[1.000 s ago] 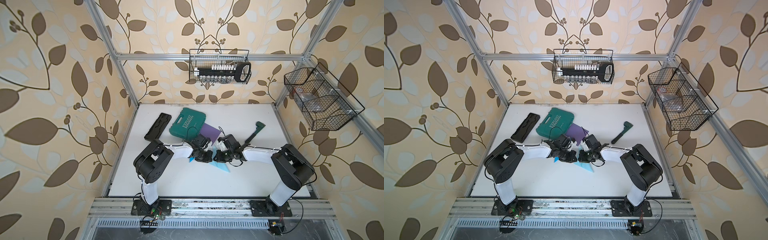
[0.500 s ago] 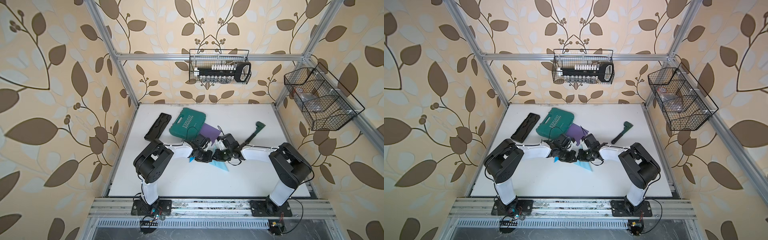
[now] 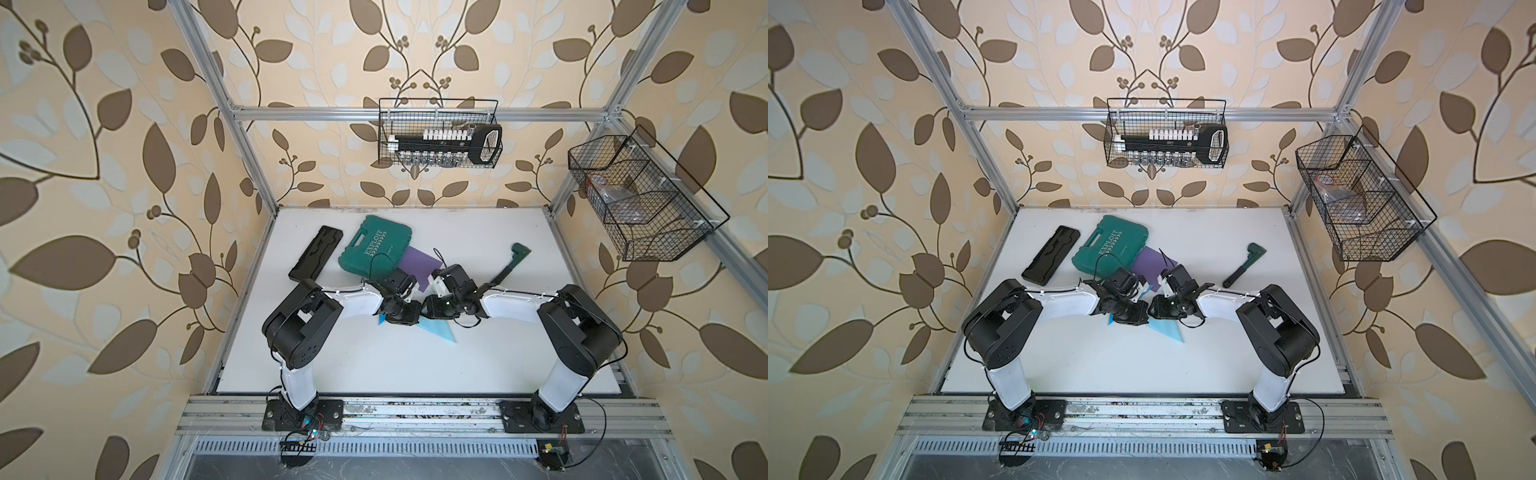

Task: Fold the square paper diagonally
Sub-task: Fold the paper at the center of the board.

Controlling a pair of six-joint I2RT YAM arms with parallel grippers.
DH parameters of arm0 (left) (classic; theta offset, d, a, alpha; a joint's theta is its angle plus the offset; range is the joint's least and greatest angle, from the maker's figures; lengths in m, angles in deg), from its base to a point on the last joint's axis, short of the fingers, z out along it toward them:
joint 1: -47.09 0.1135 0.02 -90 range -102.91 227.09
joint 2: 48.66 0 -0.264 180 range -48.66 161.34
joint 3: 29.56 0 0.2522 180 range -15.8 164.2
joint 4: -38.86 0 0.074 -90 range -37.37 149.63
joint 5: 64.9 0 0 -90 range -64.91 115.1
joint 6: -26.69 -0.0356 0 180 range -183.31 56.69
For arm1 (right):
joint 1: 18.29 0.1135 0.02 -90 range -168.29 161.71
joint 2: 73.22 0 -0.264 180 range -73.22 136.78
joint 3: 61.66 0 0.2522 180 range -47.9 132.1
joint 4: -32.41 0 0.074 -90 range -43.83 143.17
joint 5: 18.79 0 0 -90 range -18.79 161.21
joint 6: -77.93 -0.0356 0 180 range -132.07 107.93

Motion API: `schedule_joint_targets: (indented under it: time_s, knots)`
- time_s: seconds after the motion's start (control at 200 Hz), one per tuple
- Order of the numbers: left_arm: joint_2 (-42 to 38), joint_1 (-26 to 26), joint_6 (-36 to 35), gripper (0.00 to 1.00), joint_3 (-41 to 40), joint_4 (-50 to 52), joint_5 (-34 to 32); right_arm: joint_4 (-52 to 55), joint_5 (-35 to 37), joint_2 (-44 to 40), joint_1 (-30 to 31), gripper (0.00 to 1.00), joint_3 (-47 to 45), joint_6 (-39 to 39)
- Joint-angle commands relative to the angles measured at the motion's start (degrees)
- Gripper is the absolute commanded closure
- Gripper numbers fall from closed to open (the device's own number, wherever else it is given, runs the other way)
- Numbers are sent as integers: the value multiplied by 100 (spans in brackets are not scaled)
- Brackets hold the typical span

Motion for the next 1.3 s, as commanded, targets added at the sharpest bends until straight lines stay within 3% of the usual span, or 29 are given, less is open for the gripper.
schedule_joint_targets:
  time_s: [0.0,0.035,0.06,0.69,1.295]
  knots:
    - [-368,76,19,100,-79,260,-371,394,47,156,49,73,-26,-8]
    - [-404,71,26,100,-92,275,-366,394,69,145,51,83,-39,-5]
    - [-426,74,30,100,-100,268,-352,396,79,140,48,86,-37,-5]
    - [-154,-224,245,100,5,-321,385,395,183,173,41,100,-77,-13]
    - [357,-219,167,100,-75,-391,226,670,-48,-256,-82,100,1,84]
